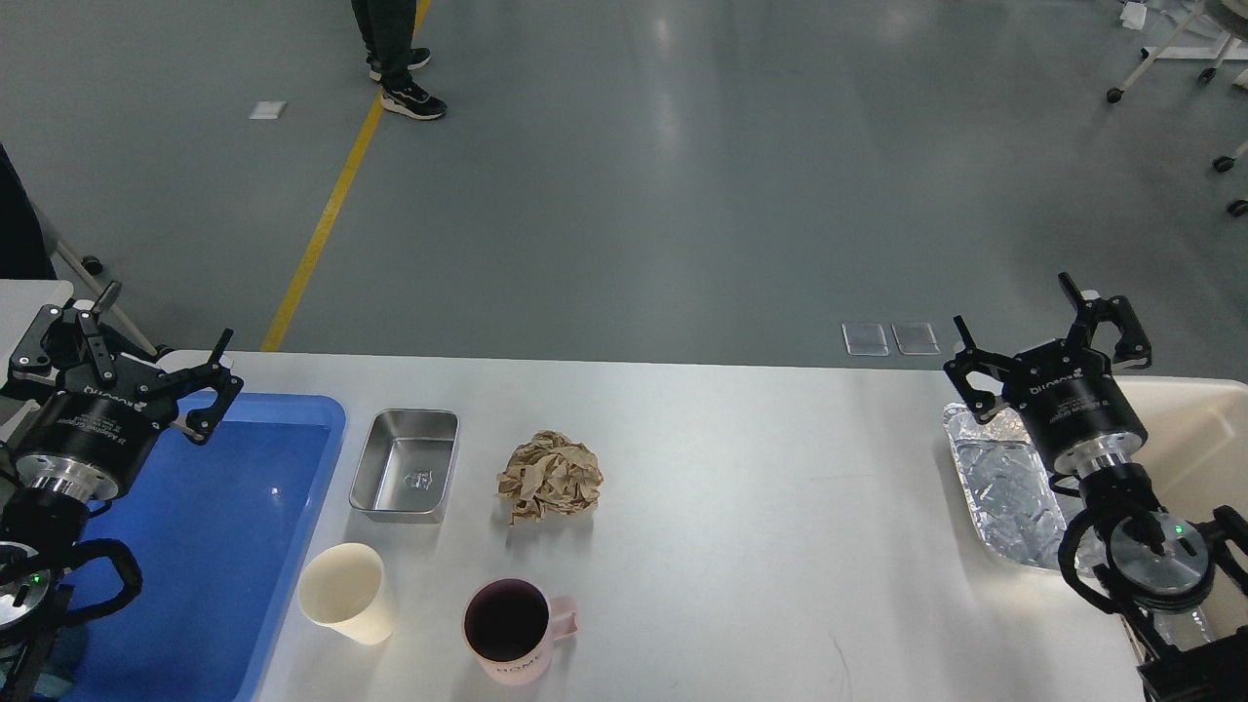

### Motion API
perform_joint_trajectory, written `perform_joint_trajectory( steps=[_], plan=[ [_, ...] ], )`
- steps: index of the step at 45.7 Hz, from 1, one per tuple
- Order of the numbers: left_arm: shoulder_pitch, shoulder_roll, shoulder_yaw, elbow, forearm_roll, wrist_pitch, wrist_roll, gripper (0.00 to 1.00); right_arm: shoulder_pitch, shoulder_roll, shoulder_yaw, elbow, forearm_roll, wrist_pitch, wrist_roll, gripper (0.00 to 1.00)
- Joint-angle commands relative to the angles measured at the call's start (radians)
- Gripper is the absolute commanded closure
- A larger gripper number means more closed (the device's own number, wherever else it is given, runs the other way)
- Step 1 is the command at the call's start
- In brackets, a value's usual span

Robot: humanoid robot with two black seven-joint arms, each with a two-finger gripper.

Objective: Tidy desktop

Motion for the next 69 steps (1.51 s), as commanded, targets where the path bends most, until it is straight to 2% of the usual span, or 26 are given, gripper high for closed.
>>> perform_joint_trajectory(
  steps=[1, 9, 19, 43, 46, 51, 54, 61, 69],
  plan=[
    [-0.001, 0.001, 0.0, 0.0, 0.0, 0.0, 0.001, 0.03, 0.0, 0.001, 0.0, 0.0, 0.0, 0.0, 0.0, 0.0],
    [-0.001, 0.003, 0.0, 0.0, -0.002, 0.001, 0.02, 0.03, 0.0, 0.001, 0.0, 0.0, 0.0, 0.0, 0.0, 0.0],
    [-0.002, 0.005, 0.0, 0.0, -0.011, 0.004, 0.008, 0.03, 0.0, 0.001, 0.0, 0.0, 0.0, 0.0, 0.0, 0.0],
    [0.007, 0.06, 0.015, 0.005, -0.005, 0.018, 0.021, 0.03, 0.001, -0.005, -0.001, 0.0, -0.002, 0.0, 0.002, 0.0],
    [0.007, 0.077, 0.017, 0.006, -0.006, 0.014, 0.038, 0.03, 0.0, -0.008, -0.001, 0.0, -0.003, -0.002, 0.002, 0.0],
    [-0.001, 0.092, 0.012, 0.017, -0.006, 0.012, 0.11, 0.03, -0.002, -0.015, -0.001, 0.0, -0.003, -0.002, 0.006, 0.0],
    [-0.002, 0.093, 0.018, 0.015, -0.003, 0.014, 0.139, 0.03, 0.0, -0.015, -0.001, -0.003, -0.005, -0.003, 0.006, 0.0],
    [0.007, 0.124, 0.045, 0.012, 0.009, 0.029, 0.144, 0.03, 0.0, -0.017, -0.001, -0.002, -0.075, 0.0, 0.011, 0.0],
    [0.03, 0.242, 0.112, 0.005, 0.035, 0.044, 0.141, 0.03, 0.003, -0.026, 0.002, -0.002, -0.222, 0.006, 0.012, 0.0]
  ],
)
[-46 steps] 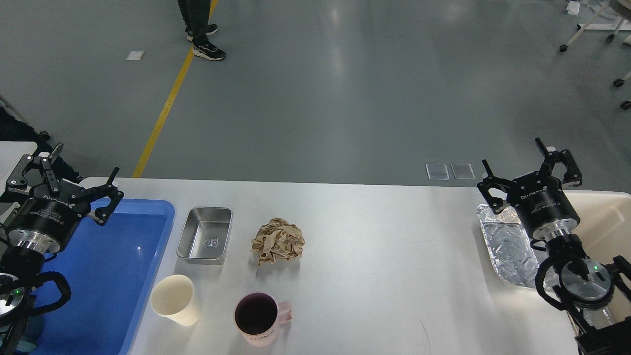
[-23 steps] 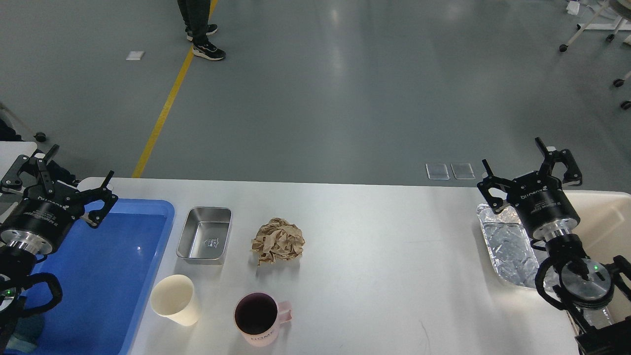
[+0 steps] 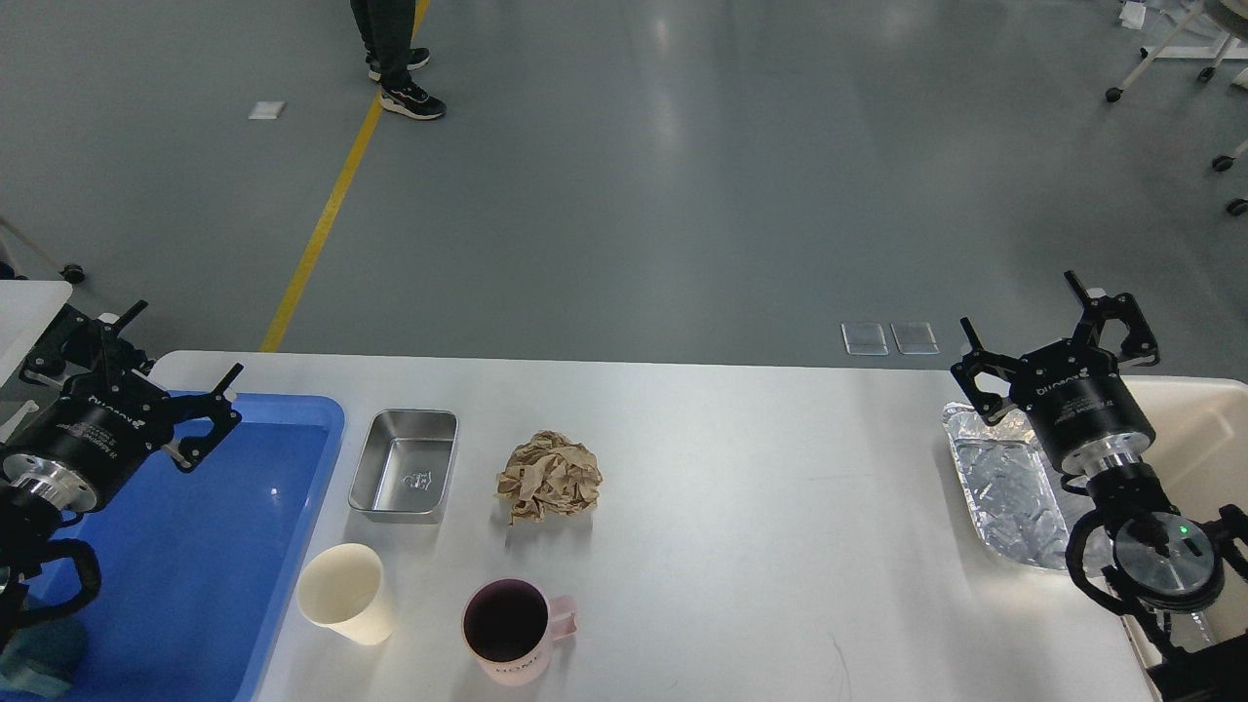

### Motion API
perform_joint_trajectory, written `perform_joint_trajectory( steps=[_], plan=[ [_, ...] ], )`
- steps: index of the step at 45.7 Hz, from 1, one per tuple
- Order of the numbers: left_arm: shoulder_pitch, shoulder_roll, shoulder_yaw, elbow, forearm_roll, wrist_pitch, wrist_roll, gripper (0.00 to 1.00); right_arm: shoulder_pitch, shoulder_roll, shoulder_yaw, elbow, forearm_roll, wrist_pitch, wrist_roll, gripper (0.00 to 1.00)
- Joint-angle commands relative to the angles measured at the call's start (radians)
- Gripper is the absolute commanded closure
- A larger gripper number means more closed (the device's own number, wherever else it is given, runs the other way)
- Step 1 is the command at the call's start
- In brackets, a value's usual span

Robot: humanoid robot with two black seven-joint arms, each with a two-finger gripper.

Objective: Tidy desktop

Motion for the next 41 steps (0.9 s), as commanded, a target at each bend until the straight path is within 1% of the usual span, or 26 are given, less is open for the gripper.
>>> perform_joint_trajectory(
  steps=[1, 5, 10, 14, 18, 19, 21, 25, 28, 31, 41],
  plan=[
    [0.014, 0.09, 0.048, -0.002, 0.033, 0.022, -0.004, 0.03, 0.005, -0.005, 0.002, 0.002, -0.095, 0.003, 0.0, 0.0],
    [0.034, 0.157, 0.073, -0.018, 0.093, 0.048, -0.007, 0.03, 0.007, 0.001, 0.002, 0.002, -0.098, 0.003, 0.0, 0.0],
    [0.088, 0.274, 0.091, -0.08, 0.189, 0.048, -0.017, 0.03, 0.008, 0.004, 0.0, -0.003, -0.104, 0.012, 0.0, 0.0],
    [0.108, 0.357, 0.105, -0.123, 0.254, 0.047, -0.021, 0.03, 0.008, -0.002, -0.001, -0.003, -0.107, 0.027, -0.001, 0.0],
    [0.123, 0.436, 0.16, -0.134, 0.295, 0.044, -0.03, 0.03, 0.005, -0.007, -0.001, -0.001, -0.109, 0.03, -0.004, 0.0],
    [0.125, 0.456, 0.182, -0.136, 0.307, 0.039, -0.039, 0.03, 0.004, -0.007, -0.001, -0.001, -0.109, 0.03, -0.007, 0.0],
    [0.122, 0.502, 0.24, -0.147, 0.341, 0.027, -0.073, 0.03, 0.001, -0.008, -0.003, -0.003, -0.109, 0.032, -0.009, 0.0],
    [0.122, 0.57, 0.3, -0.176, 0.398, 0.021, -0.154, 0.03, -0.001, -0.011, -0.01, -0.001, -0.11, 0.032, -0.01, 0.0],
    [0.125, 0.622, 0.321, -0.202, 0.438, 0.022, -0.184, 0.03, 0.001, -0.014, -0.019, -0.001, -0.11, 0.032, -0.01, 0.0],
    [0.128, 0.679, 0.335, -0.222, 0.465, 0.022, -0.196, 0.03, 0.001, -0.019, -0.023, 0.0, -0.11, 0.032, -0.01, 0.0],
    [0.128, 0.875, 0.337, -0.282, 0.473, 0.013, -0.202, 0.03, -0.004, -0.039, -0.024, 0.0, -0.113, 0.032, -0.012, 0.0]
  ],
)
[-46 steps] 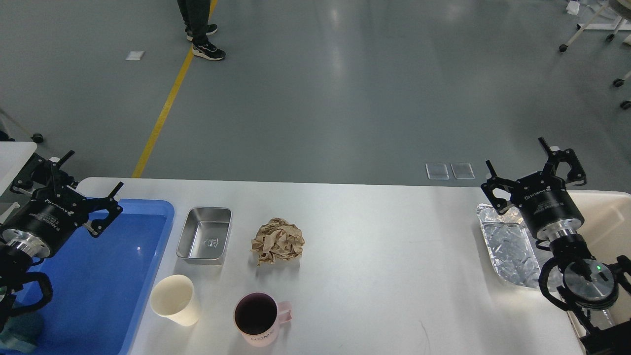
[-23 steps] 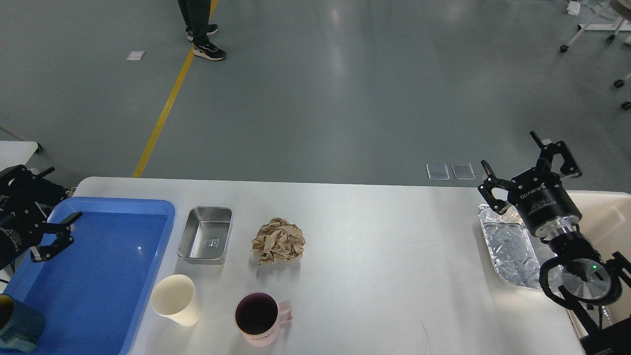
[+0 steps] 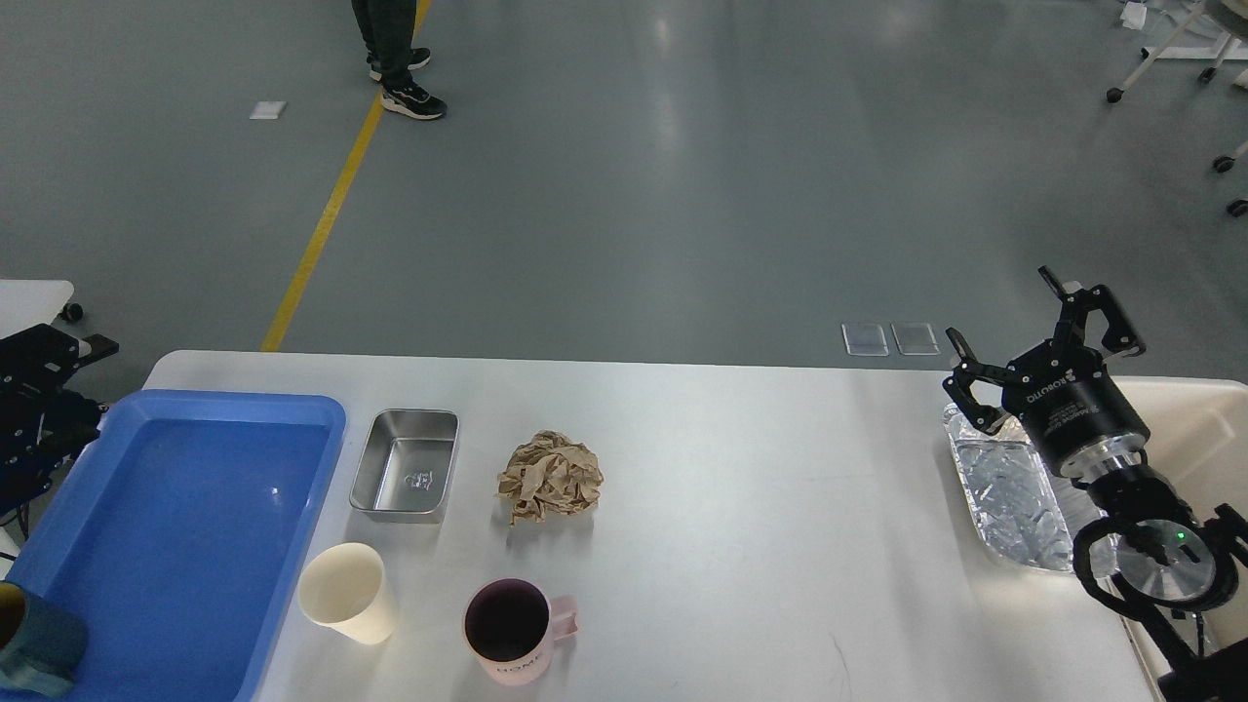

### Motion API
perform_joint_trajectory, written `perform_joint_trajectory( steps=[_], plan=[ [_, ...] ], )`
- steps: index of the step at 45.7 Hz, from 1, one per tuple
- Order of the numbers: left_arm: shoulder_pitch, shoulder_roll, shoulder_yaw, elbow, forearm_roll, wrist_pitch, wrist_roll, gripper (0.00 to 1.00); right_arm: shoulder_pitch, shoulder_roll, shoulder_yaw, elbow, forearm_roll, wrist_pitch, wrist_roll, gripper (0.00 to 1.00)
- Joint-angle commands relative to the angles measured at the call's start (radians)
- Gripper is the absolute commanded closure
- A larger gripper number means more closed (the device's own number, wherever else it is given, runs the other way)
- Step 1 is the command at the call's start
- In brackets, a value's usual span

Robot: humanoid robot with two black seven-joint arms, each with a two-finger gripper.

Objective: Tidy desktop
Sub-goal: 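Move the left gripper down over the blue bin toward the mug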

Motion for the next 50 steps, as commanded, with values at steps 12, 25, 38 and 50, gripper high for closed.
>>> perform_joint_trajectory(
  steps=[12, 25, 38, 50],
  plan=[
    [0.001, 0.221, 0.011, -0.119, 0.029, -0.049, -0.004, 0.03, -0.005, -0.032, -0.007, 0.0, -0.009, 0.0, -0.001, 0.0],
    [0.014, 0.191, 0.093, -0.123, 0.07, -0.046, -0.002, 0.03, -0.005, -0.037, -0.011, 0.0, -0.007, 0.0, -0.001, 0.0],
    [0.014, 0.156, 0.211, -0.123, 0.264, -0.046, -0.004, 0.03, -0.005, -0.038, -0.013, -0.001, -0.009, 0.0, -0.001, 0.0],
    [0.013, 0.048, 0.262, -0.123, 0.409, -0.123, -0.004, 0.03, -0.007, -0.038, -0.013, 0.0, -0.009, 0.0, -0.001, 0.0]
  ],
)
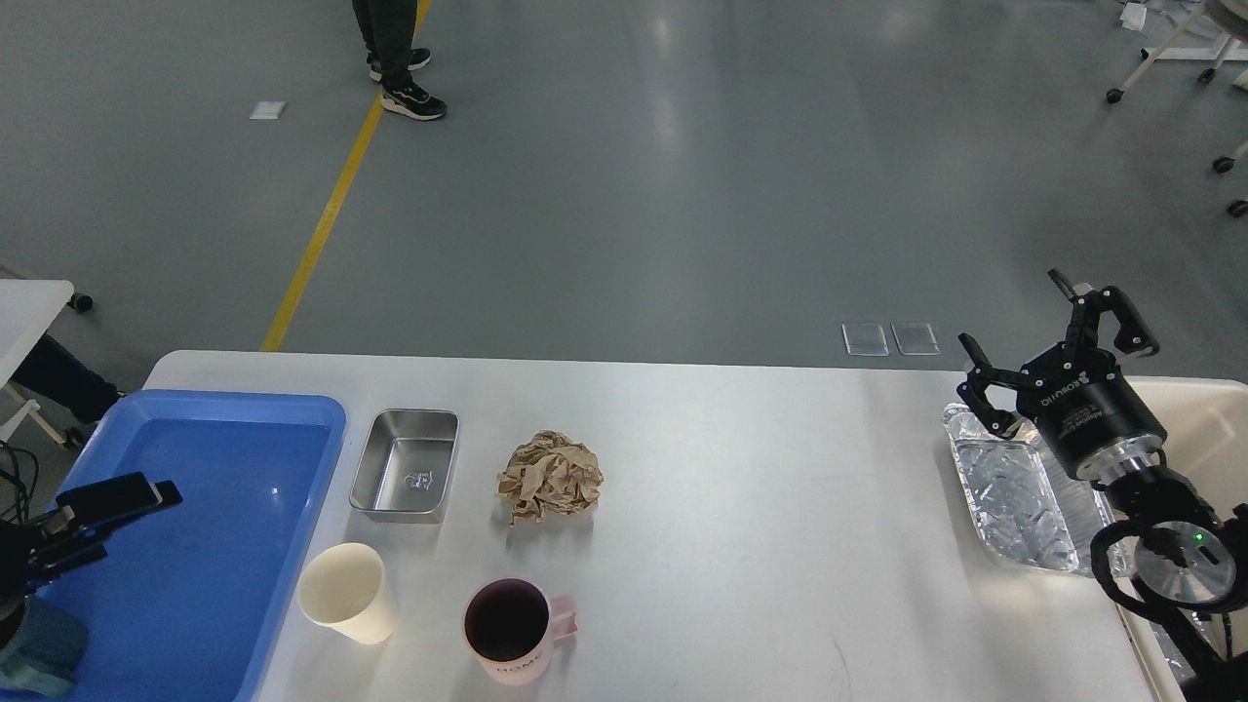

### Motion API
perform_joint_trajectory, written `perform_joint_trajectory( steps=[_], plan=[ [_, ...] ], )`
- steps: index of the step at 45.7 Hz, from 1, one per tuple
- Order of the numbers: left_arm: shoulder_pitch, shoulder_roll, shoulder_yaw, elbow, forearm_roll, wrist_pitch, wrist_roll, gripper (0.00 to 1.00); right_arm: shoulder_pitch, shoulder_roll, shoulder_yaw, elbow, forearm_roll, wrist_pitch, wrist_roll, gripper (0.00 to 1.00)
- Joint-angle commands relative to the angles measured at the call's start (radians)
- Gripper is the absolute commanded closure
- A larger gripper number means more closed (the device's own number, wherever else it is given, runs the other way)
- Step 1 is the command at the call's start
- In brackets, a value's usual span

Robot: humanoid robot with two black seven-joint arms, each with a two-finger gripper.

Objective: Tidy desktop
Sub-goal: 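Move the left gripper down over the blue bin toward the mug, then reach the left gripper to the pink mug and grasp it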

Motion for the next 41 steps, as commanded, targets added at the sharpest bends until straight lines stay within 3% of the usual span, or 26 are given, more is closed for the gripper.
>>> perform_joint_trajectory(
  steps=[1, 23, 34, 41],
  plan=[
    [-0.002, -0.042, 0.008, 0.0, 0.032, -0.042, 0.0, 0.03, -0.001, -0.002, -0.001, 0.0, 0.0, 0.0, 0.0, 0.0],
    [-0.077, -0.093, 0.008, 0.0, 0.032, -0.047, 0.009, 0.03, -0.005, -0.006, -0.012, 0.0, 0.0, 0.0, 0.002, 0.0],
    [-0.215, -0.186, 0.02, 0.0, 0.085, -0.136, 0.018, 0.03, -0.001, -0.002, -0.015, 0.001, 0.0, 0.0, 0.0, 0.0],
    [-0.327, -0.28, 0.118, 0.001, 0.251, -0.145, 0.037, 0.03, 0.0, -0.003, -0.017, 0.001, 0.0, 0.0, 0.002, 0.0]
  ],
)
